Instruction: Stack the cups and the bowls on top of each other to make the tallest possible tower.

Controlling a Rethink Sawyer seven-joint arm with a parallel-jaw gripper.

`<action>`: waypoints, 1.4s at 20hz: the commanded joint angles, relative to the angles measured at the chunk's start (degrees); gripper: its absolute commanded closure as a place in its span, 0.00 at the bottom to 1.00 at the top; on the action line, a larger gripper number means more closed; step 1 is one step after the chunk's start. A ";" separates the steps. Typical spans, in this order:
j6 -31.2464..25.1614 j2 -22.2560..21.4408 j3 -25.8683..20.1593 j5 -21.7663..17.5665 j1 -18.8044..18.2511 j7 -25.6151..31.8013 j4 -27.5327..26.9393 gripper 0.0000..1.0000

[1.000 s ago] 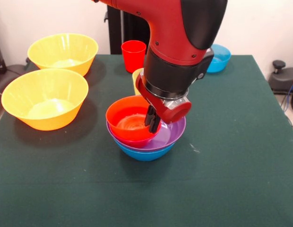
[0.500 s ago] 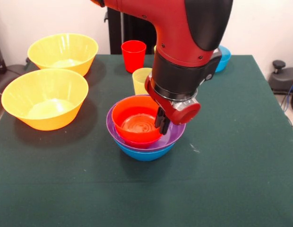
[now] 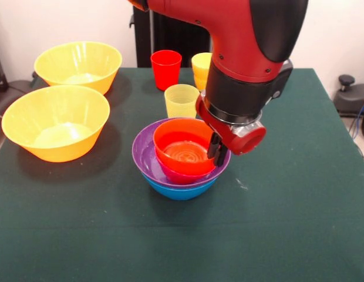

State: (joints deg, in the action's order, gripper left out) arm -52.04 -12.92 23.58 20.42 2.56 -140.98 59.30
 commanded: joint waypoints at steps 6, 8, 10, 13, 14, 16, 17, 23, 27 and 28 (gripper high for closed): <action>-3.51 0.12 -4.50 0.39 1.00 -8.69 4.24 1.00; -3.60 0.05 -4.17 0.12 0.96 -8.49 4.13 1.00; -4.11 0.07 -3.33 -0.74 0.63 -7.67 3.58 1.00; -6.22 -0.14 -1.86 -2.70 -0.54 -4.68 2.20 1.00; -7.00 -0.19 -1.62 -3.11 -1.07 -3.62 1.55 1.00; -7.50 -0.16 -1.37 -3.50 -1.71 -2.43 0.88 1.00; -7.44 -0.51 -1.30 -3.64 -2.10 -1.80 1.22 1.00; -8.14 -0.25 -1.41 -3.80 -3.19 -0.50 0.19 1.00; -6.29 1.46 -2.76 -2.83 -3.45 -1.48 -0.64 1.00; -6.08 1.54 -3.00 -2.56 -3.43 -1.85 -0.59 1.00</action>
State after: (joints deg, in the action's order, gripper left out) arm -53.57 -12.80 25.49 20.40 -0.04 -140.98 59.27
